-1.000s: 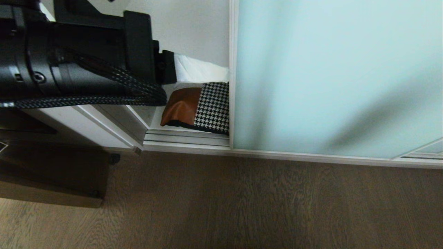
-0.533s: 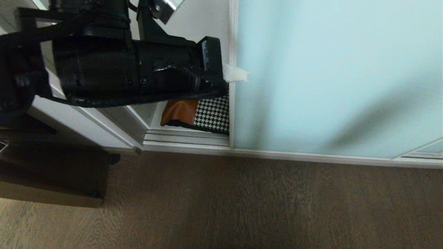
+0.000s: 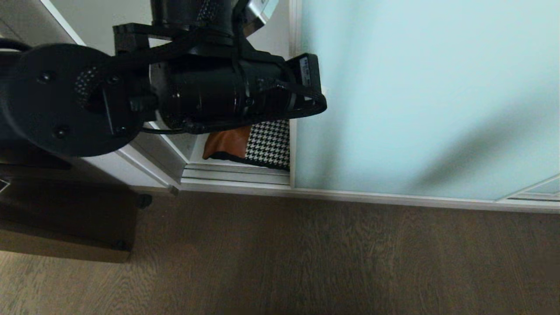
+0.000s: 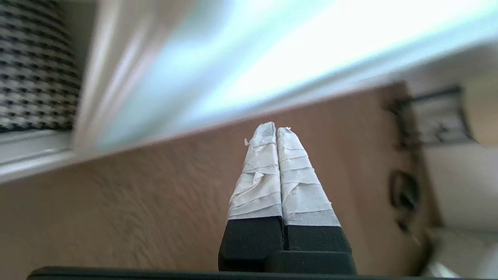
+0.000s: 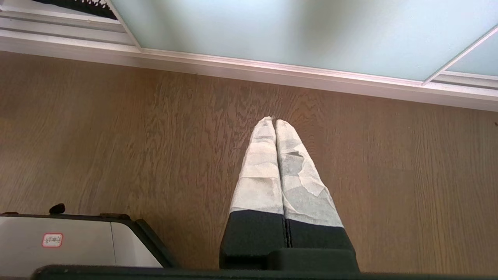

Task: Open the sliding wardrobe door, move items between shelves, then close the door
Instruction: Close the door

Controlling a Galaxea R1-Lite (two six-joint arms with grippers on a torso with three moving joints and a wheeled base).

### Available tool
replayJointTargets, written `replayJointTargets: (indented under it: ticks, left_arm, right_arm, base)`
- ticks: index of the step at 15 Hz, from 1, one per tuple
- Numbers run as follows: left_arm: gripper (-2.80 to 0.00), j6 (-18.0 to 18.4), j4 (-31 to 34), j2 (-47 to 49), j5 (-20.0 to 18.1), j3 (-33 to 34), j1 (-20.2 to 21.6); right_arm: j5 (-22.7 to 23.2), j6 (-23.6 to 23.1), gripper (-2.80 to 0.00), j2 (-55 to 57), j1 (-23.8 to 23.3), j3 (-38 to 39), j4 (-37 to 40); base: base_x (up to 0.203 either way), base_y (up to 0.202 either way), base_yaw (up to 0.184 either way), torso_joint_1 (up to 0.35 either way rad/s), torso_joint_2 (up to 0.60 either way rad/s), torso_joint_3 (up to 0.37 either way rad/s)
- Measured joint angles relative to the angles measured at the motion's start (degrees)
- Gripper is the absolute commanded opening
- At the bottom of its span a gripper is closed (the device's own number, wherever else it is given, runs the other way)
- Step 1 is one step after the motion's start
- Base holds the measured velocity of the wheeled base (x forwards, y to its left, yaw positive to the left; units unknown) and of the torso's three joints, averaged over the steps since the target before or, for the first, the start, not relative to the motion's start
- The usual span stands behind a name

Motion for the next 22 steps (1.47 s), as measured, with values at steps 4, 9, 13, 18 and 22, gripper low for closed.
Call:
replayJointTargets:
  ticks: [4,9,13,18,22]
  left_arm:
    - [-2.8,2.1,-3.0,1.9,7.0,-0.9,-1.3]
    - [-2.8,4.5,-4.3,2.9,11.6,-0.4,-1.4]
    - [-2.8,6.4,-9.1,4.4,14.1,-0.2,-1.4]
    - [-2.8,6.6,-10.4,7.0,14.2,-1.3,-1.1]
    - [-2.8,7.1,-14.6,9.6,14.5,-1.7,-0.8]
  right_arm:
    - [0.0,0.0,-2.8,0.0,0.0,0.0,0.0]
    - [0.0,0.0,-2.8,0.0,0.0,0.0,0.0]
    - [0.0,0.0,-2.8,0.0,0.0,0.0,0.0]
    - [0.0,0.0,-2.8,0.0,0.0,0.0,0.0]
    - [0.0,0.0,-2.8,0.0,0.0,0.0,0.0]
  base:
    - [0.0,0.0,0.0,0.0,0.0,0.0]
    - [0.0,0.0,0.0,0.0,0.0,0.0]
    - [0.0,0.0,0.0,0.0,0.0,0.0]
    - [0.0,0.0,0.0,0.0,0.0,0.0]
    - [0.0,0.0,0.0,0.0,0.0,0.0]
